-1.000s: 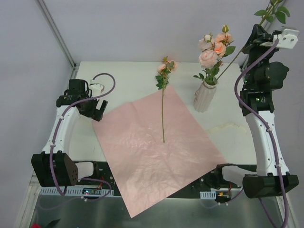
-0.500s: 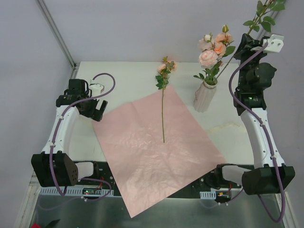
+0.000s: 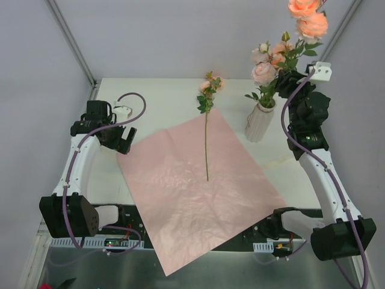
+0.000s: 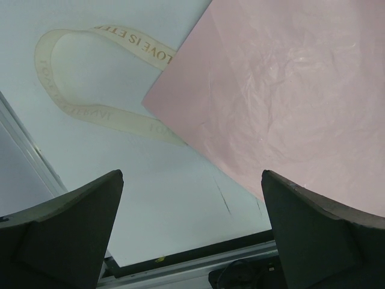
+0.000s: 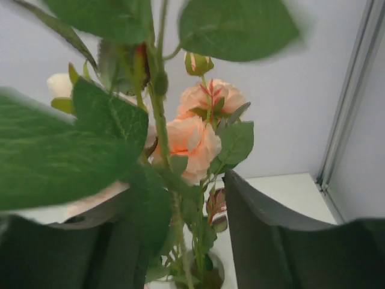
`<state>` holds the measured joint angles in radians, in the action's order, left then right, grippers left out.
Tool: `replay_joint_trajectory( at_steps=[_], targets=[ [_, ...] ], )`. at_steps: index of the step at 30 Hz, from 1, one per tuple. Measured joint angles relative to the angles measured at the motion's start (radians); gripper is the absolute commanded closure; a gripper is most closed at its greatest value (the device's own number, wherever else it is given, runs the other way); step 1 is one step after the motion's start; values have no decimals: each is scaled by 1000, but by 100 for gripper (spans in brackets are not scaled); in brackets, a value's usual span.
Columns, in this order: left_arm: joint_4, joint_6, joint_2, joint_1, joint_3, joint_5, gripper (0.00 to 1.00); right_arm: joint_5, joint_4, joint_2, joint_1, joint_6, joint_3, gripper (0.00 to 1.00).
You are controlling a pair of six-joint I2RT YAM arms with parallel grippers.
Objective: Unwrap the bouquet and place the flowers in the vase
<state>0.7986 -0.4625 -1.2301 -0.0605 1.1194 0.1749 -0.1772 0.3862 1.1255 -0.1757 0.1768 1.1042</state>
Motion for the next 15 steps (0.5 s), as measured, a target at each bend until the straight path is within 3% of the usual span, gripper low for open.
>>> replay_joint_trajectory(
  at_steps=[2,4,10,13,15],
  targets=[
    [0,0,4,0,0,0,1,-12,-36,-32,-5,0,-15,27],
    [0,0,8,0,0,0,1,-28,-57,-81,-16,2,-49,23],
    [0,0,10,0,0,5,1,-122,-168,-219,-78,22,-92,18],
    [0,0,10,0,0,8,1,-152,-252,-198,-91,27,-18,20],
    [0,0,10,0,0,8,1,-158,-357,-109,-70,24,117,21]
  ],
)
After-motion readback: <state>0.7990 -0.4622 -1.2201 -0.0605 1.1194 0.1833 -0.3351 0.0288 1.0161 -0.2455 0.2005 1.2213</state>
